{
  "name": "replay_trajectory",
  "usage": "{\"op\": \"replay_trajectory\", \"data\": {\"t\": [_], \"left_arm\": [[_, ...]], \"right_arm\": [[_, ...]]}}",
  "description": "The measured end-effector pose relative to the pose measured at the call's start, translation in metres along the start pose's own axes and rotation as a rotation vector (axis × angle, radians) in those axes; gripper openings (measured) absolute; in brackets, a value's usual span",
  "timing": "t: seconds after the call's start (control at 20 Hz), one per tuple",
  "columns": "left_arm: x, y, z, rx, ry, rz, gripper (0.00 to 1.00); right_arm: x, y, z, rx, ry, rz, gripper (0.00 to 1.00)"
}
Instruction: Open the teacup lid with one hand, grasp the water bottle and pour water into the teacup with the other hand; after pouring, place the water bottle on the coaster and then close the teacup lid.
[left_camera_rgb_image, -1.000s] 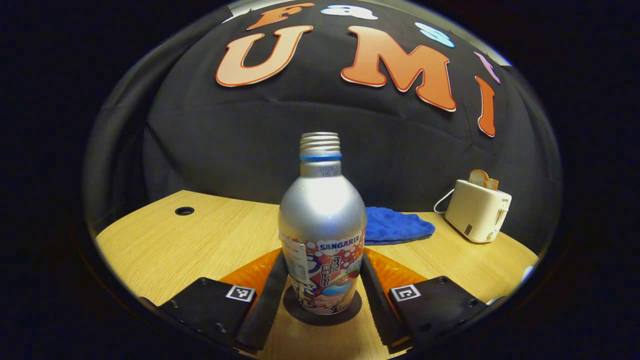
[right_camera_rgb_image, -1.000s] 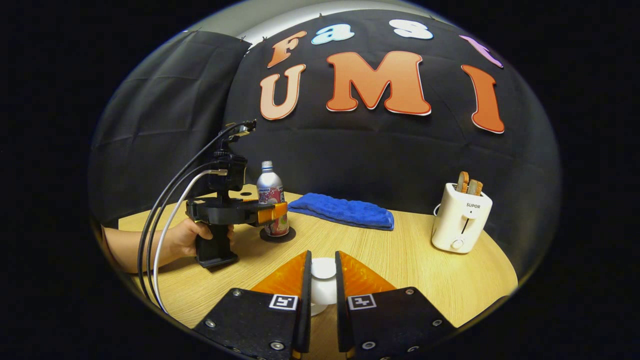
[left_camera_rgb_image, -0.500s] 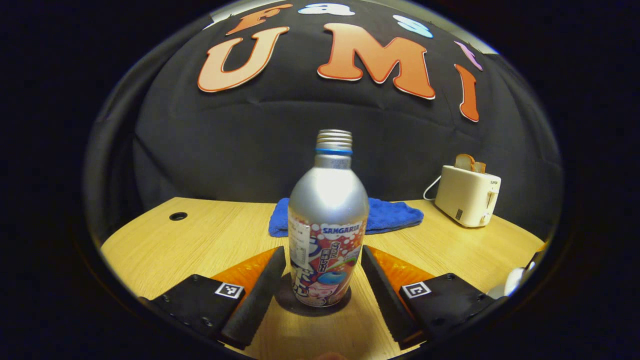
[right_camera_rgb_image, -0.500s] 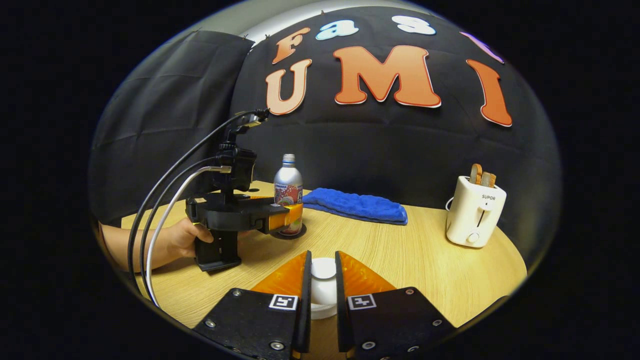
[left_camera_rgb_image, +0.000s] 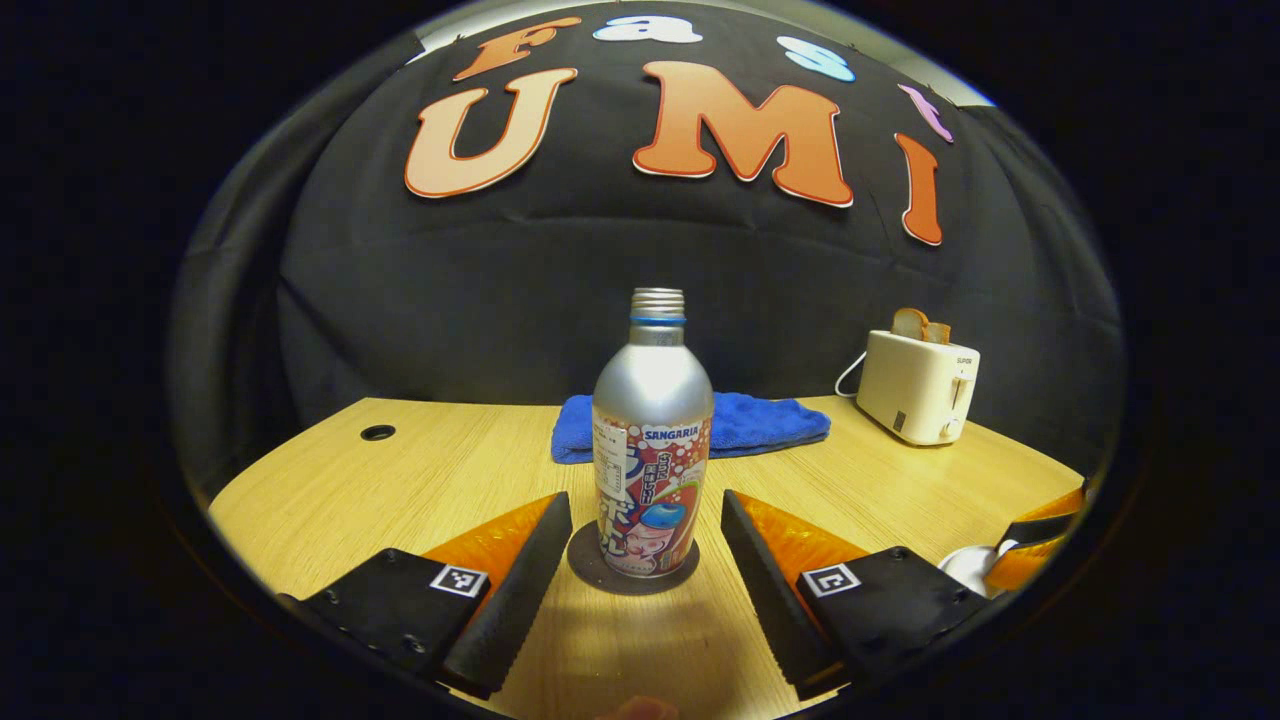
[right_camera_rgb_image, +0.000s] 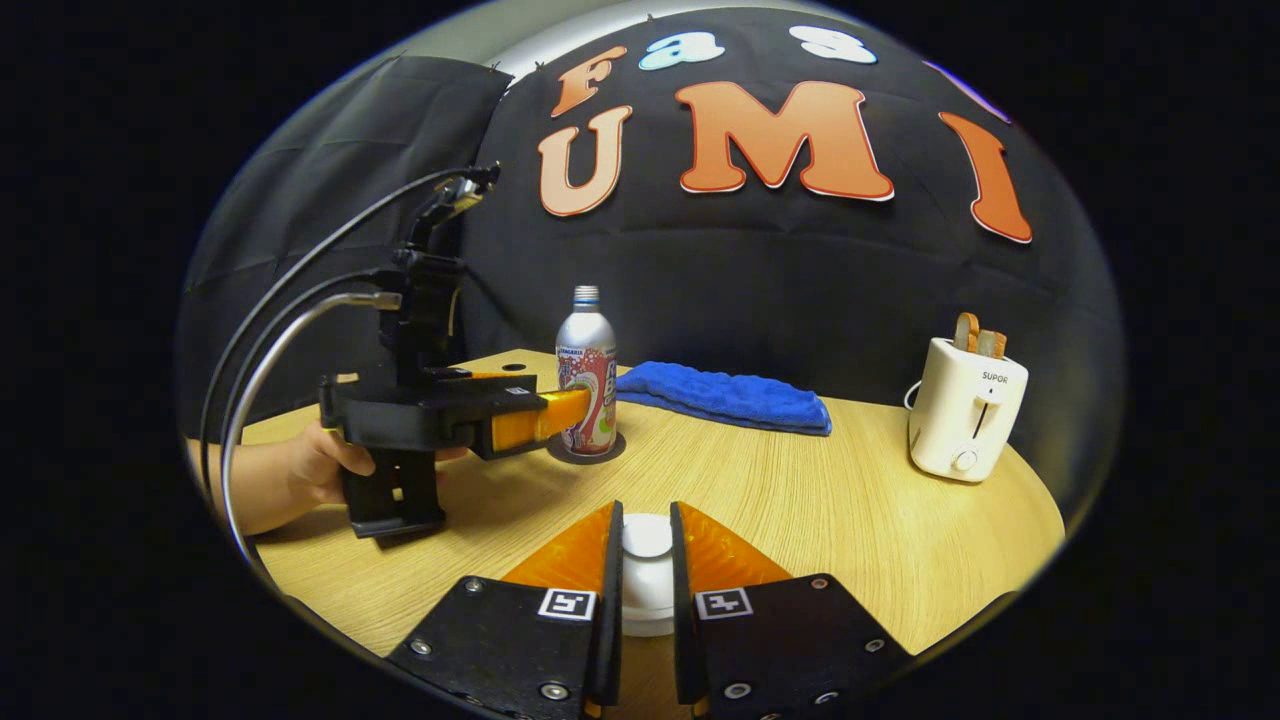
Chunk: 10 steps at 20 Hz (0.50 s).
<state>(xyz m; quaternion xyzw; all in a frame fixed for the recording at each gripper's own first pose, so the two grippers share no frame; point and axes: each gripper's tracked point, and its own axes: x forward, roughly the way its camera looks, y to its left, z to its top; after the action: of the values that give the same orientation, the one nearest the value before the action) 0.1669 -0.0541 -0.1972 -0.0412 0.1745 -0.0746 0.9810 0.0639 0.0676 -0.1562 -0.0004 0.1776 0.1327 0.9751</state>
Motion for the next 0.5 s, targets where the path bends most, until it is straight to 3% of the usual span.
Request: {"op": "replay_trajectory", "data": {"t": [0.35, 0.5], "left_arm": [[-0.049, 0.007, 0.031, -0.004, -0.090, 0.032, 0.98], [-0.074, 0.012, 0.052, -0.003, -0.152, 0.058, 0.98]], "right_arm": [[0.002, 0.002, -0.002, -0.011, -0.001, 0.000, 0.22], [0.002, 0.002, -0.002, -0.041, -0.005, -0.017, 0.28]]}}
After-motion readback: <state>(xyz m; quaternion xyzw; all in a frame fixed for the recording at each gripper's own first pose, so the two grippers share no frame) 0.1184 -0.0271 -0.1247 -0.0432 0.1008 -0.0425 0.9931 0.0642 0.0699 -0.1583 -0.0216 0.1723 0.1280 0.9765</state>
